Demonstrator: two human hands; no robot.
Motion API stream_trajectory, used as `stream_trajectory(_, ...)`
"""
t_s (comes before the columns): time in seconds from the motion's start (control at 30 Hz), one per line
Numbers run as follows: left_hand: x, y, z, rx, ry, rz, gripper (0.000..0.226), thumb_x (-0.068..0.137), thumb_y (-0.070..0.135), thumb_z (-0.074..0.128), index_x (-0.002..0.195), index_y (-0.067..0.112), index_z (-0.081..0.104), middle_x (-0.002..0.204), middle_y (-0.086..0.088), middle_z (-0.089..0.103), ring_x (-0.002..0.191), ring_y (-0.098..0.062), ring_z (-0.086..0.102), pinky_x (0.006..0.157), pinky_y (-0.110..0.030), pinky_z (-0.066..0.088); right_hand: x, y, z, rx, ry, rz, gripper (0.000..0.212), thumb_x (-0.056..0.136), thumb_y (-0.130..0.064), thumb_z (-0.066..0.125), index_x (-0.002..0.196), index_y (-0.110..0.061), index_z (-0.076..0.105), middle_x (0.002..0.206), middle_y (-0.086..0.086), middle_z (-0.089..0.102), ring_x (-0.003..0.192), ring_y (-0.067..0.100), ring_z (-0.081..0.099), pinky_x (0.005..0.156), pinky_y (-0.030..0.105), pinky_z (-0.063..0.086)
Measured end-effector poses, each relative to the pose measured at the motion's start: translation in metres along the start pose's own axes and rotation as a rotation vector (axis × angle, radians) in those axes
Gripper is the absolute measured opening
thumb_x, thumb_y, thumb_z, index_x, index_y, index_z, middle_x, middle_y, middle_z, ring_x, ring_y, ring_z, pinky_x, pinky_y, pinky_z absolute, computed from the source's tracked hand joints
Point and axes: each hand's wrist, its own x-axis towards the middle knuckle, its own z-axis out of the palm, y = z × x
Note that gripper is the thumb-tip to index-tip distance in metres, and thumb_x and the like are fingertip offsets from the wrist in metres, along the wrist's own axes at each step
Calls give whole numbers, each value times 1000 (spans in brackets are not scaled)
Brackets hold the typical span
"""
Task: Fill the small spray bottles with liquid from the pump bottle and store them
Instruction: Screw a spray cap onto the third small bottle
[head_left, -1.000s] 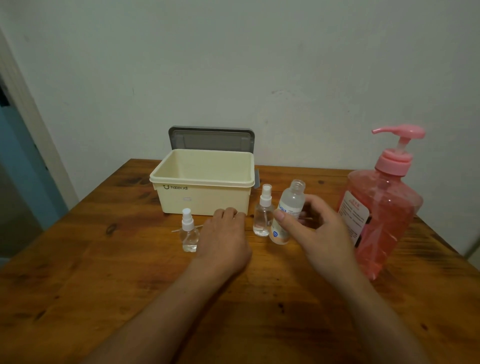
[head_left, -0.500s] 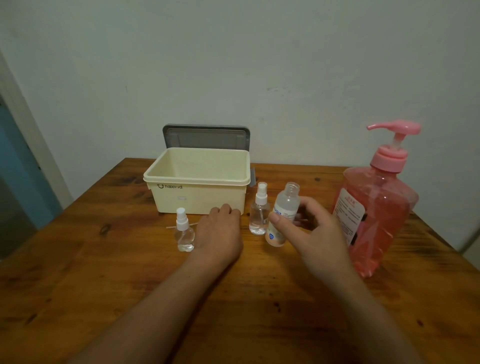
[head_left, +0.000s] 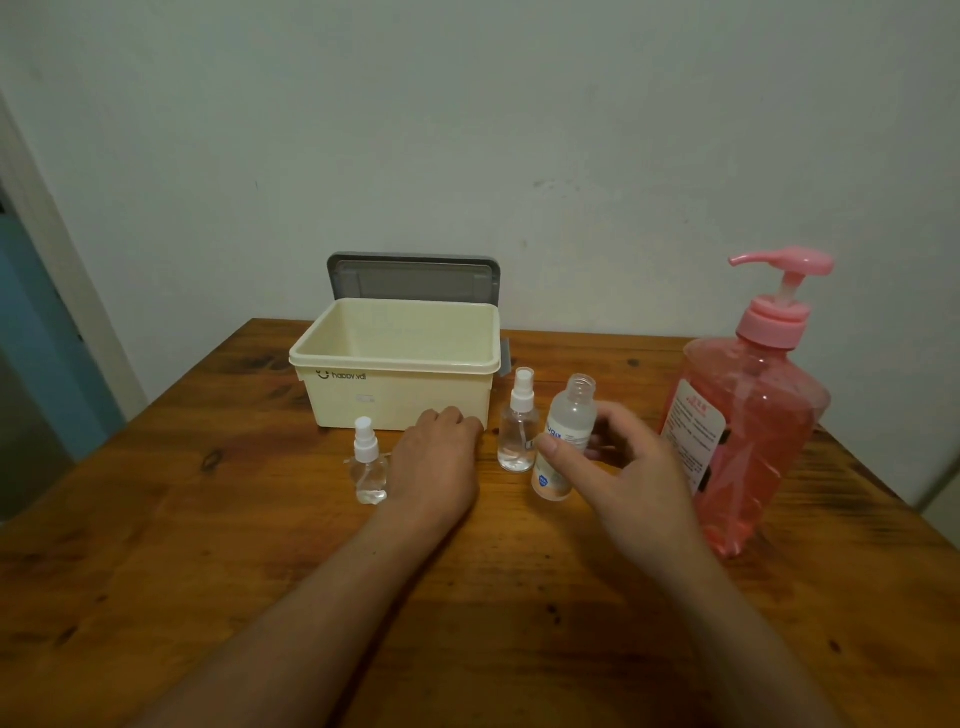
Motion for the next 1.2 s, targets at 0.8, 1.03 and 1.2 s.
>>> stream_trajectory(0.8, 8, 30, -82, -791, 619, 72, 27, 96, 26, 59, 123, 24, 62, 115, 12, 64, 105, 1, 56, 83, -7, 44, -2, 7, 9, -34, -40, 7, 32, 80, -42, 73, 110, -39, 63, 102, -22, 66, 95, -7, 58, 82, 20, 48)
stream_trajectory(1.03, 7, 41, -107, -1205, 545, 62, 29, 94, 18, 62, 123, 20, 62, 114, 5, 67, 107, -3, 62, 86, -17, 52, -4, 9, 11, -47, -83, 23, 32, 82, -41, 71, 112, -37, 61, 103, -23, 64, 94, -10, 56, 78, 16, 44)
stream_trajectory(1.2, 6, 45, -114, -1315, 533, 72, 27, 94, 17, 61, 121, 20, 61, 113, 2, 68, 105, -8, 63, 86, -23, 54, -4, 10, 12, -61, -93, 30, 31, 82, -42, 70, 111, -40, 60, 103, -24, 64, 94, -12, 56, 76, 16, 44)
